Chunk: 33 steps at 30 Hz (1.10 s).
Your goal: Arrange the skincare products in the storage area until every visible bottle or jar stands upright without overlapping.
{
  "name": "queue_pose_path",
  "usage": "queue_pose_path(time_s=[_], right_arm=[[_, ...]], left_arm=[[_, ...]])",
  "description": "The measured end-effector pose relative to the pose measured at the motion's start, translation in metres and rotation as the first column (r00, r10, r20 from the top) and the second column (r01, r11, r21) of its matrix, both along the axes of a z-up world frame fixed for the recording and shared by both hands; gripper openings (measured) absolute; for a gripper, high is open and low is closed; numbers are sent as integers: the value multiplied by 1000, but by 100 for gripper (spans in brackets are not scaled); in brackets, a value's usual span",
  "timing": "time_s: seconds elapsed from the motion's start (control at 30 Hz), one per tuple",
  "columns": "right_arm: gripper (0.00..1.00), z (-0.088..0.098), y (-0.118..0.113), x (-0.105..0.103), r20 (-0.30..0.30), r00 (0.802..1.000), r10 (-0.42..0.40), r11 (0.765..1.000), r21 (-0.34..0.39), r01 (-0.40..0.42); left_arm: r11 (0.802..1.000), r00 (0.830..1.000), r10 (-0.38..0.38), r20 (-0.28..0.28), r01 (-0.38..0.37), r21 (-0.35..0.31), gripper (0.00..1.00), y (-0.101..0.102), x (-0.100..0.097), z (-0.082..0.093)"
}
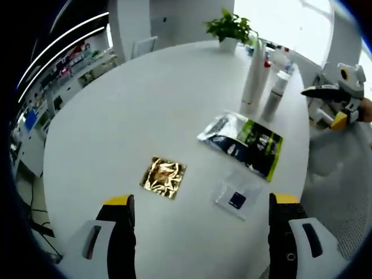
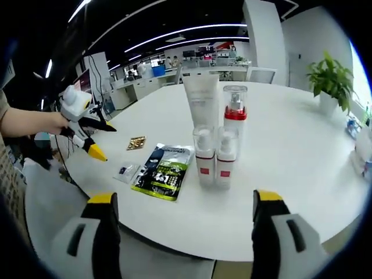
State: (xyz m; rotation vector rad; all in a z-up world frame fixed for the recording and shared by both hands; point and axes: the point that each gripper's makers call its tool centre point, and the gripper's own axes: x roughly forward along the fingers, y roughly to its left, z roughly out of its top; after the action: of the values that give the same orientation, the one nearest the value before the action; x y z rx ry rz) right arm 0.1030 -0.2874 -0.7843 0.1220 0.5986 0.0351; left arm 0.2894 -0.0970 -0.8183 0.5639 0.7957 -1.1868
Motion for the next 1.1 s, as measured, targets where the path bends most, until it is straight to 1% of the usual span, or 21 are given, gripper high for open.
queue_pose_path(time_s=[0.1,0.2,0.27,0.5,0.63,0.73,0.83,0.97,1.1], right_arm=[[95,-1,2,0,-9,1000,9,1000,0,-9],[95,-2,2,0,-14,1000,7,1000,5,-7],[95,-3,2,0,-19,1000,6,1000,8,-6],[94,-5,2,-1,-32,999,5,1000,13,-4],[93,-6,2,-1,-36,999,3,1000,11,-2],[93,-6,3,0,-39,999,3,1000,7,-2],[93,-7,3,0,-44,999,4,1000,3,-4],[92,-7,2,0,-48,999,4,1000,1,-4],[92,-8,3,0,-51,999,5,1000,4,-4]], left_arm=[[1000,1000,-10,1,10,11,90,-4,7,-7],[998,999,-35,10,35,48,90,-5,16,-17],[998,999,-39,6,38,56,89,-6,21,-22],[994,999,-51,-1,51,96,87,-7,36,-36],[991,998,-64,-2,63,117,86,-9,42,-43],[989,998,-68,6,67,128,85,-10,48,-46],[987,997,-83,0,83,136,81,-12,52,-50],[985,995,-97,5,95,144,76,-14,59,-53],[981,993,-117,11,114,156,66,-15,62,-55]])
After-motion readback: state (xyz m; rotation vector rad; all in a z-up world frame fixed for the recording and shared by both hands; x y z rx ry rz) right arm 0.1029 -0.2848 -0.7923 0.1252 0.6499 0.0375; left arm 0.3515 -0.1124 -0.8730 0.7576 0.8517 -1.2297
